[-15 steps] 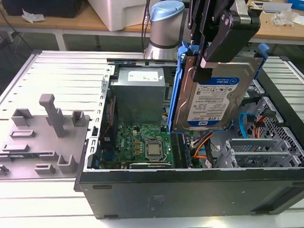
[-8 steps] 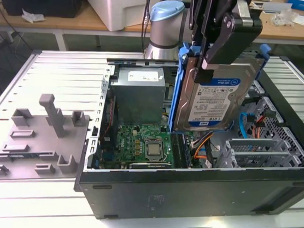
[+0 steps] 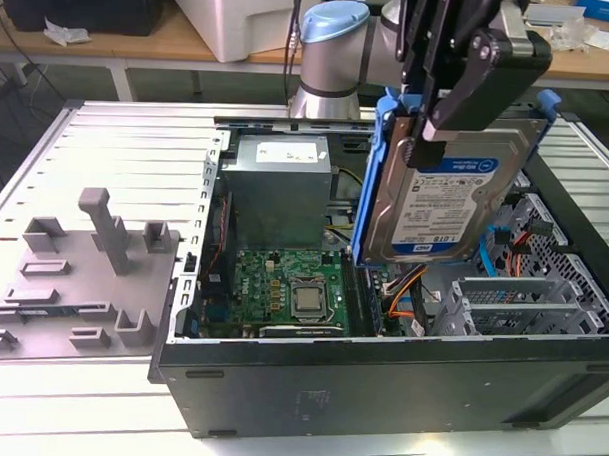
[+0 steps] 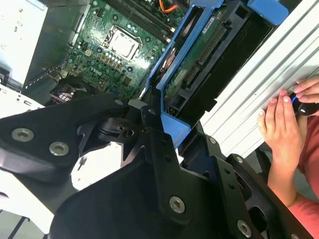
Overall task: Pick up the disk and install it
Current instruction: 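Insert the disk into the insertion slot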
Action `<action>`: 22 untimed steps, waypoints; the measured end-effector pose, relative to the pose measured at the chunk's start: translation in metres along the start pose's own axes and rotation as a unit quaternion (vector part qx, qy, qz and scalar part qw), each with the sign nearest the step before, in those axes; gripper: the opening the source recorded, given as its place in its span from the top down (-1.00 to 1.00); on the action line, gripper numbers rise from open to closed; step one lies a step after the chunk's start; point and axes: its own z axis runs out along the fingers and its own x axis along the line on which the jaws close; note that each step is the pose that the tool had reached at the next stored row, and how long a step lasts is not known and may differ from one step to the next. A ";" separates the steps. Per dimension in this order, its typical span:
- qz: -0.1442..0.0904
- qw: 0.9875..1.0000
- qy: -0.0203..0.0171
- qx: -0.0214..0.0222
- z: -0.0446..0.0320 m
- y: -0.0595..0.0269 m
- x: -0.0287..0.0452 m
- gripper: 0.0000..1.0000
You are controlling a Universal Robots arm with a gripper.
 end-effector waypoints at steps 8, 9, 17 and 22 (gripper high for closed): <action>0.000 1.000 0.000 0.002 0.0001 -0.0207 0.0018 0.26; 0.000 1.000 0.000 0.002 0.0002 -0.0239 0.0022 0.26; 0.000 1.000 0.000 0.005 0.0006 -0.0379 0.0047 0.26; 0.001 1.000 0.000 0.007 0.0017 -0.0441 0.0077 0.26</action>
